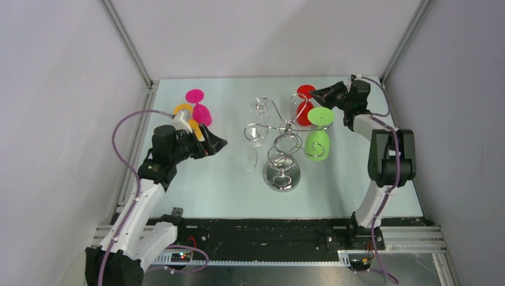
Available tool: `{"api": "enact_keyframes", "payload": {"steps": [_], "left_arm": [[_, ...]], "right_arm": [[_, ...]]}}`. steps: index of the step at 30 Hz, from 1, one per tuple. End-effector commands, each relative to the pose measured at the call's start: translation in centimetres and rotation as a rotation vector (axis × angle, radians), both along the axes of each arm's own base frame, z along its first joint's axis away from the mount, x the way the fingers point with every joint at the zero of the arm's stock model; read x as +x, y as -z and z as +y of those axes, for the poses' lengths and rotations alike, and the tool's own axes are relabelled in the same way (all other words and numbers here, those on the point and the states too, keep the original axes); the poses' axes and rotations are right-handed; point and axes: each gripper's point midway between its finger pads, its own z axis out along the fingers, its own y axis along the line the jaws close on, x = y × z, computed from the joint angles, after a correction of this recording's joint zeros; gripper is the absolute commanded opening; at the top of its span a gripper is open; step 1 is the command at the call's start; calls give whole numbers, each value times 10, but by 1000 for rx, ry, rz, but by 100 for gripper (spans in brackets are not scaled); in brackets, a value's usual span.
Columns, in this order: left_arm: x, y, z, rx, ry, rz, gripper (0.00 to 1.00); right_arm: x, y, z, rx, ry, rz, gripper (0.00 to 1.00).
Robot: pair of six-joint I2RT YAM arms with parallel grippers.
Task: Place the wine glass upside down on the wine glass rack
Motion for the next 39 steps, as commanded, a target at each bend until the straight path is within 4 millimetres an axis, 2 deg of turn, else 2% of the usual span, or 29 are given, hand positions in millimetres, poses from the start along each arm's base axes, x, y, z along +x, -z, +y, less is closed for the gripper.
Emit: {"api": "enact_keyframes", "payload": {"steps": [1, 5, 6, 8, 10, 12, 16, 22, 29, 39], "left_arm": [[1, -5, -1, 9, 22, -41, 98], [1, -4, -1, 6, 21, -36, 98], [1, -4, -1, 6, 21, -36, 98], [1, -5, -1, 6, 19, -37, 98], [1, -4, 0, 5, 16, -33, 98], [2, -3, 0, 6, 15, -31, 98], [3, -2, 1, 7, 12, -28, 98], [3, -1, 1, 10, 7, -26, 98], [4, 0, 2, 11, 1, -22, 98], [4, 0, 3, 11, -1, -24, 98]], "right_arm": [[-9, -101, -29, -58, 54, -227, 0], [-23, -146, -40, -151, 95, -290, 0], [-27, -148, -40, -161, 97, -271, 0], [-38, -182, -37, -184, 101, -319, 0], [-45, -200, -29, -213, 84, -323, 0], [-55, -212, -10, -247, 41, -313, 0], [-69, -231, 12, -256, -21, -315, 0], [-88, -245, 38, -254, -100, -329, 0], [-100, -243, 68, -271, -191, -310, 0], [-120, -240, 94, -239, -296, -286, 0]]}}
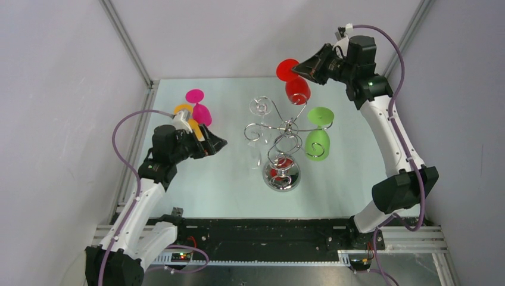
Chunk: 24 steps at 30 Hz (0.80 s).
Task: Place the wine glass upside down on the wine glass rack
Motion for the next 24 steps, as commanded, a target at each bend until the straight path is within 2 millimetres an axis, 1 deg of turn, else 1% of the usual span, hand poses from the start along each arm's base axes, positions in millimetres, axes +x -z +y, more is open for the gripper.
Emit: {"api": "enact_keyframes", "payload": {"steps": [1, 9, 18, 20, 24], "left_arm": [[3, -2, 2, 11, 3, -30, 98], [3, -2, 3, 11, -1, -32, 98], [3, -1, 3, 10, -2, -26, 98], [4, -1, 4, 10, -3, -27, 98], [4, -1, 4, 10, -6, -26, 98]], "right_arm": [[-16, -16, 10, 4, -60, -28, 0], [-43, -14, 19, 12, -114, -5, 0], [-67, -8, 20, 19, -137, 13, 0], [-75, -11, 19, 22, -141, 6, 0], [-85, -6, 21, 22, -154, 19, 0]]}}
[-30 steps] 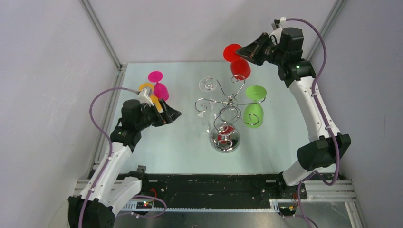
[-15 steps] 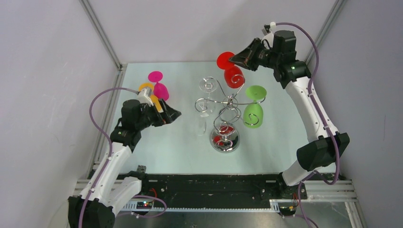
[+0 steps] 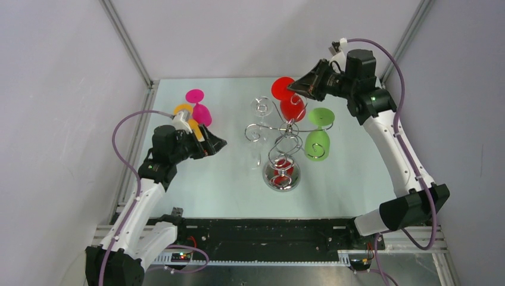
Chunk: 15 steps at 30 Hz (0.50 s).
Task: Place the wine glass upside down on the wine glass rack
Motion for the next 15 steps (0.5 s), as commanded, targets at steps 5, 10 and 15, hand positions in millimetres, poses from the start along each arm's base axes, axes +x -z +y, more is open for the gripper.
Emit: {"api": "enact_keyframes", "payload": {"steps": [5, 10, 15], "left_arm": [[4, -3, 2, 9, -1, -30, 98], [4, -3, 2, 8, 0, -29, 98], [4, -2, 2, 9, -2, -28, 98]], "right_arm": [[-30, -14, 4, 27, -51, -46, 0], [-37, -7, 8, 27, -74, -25, 0], [-46, -4, 3, 19, -57, -27, 0]]}}
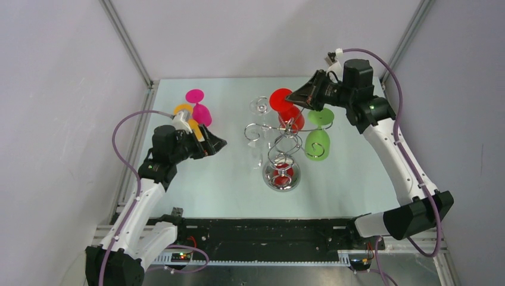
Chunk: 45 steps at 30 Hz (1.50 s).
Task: Place the wine glass upside down on the wine glass rack
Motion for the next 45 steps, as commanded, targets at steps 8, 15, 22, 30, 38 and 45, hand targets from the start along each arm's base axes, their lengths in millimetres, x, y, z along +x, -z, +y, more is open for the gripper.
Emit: {"api": "enact_keyframes", "payload": {"steps": [8, 15, 22, 30, 38, 45], "left_arm": [[4, -2, 2, 9, -2, -28, 98], [4, -3, 2, 8, -2, -28, 98], [5, -2, 3, 8, -5, -24, 98], [5, -2, 3, 7, -5, -25, 98], [5, -2, 4, 5, -7, -21, 98], [5, -2, 4, 6, -8, -23, 98]], "right_arm": [[-23, -16, -22, 14, 47, -68, 0], [-11, -17, -43, 31, 114, -64, 0], [5, -12, -52, 42, 157, -50, 0], [23, -10, -55, 66, 192, -45, 0], [38, -9, -57, 89, 203, -40, 0], [44, -1, -51, 60, 168, -26, 1]]}}
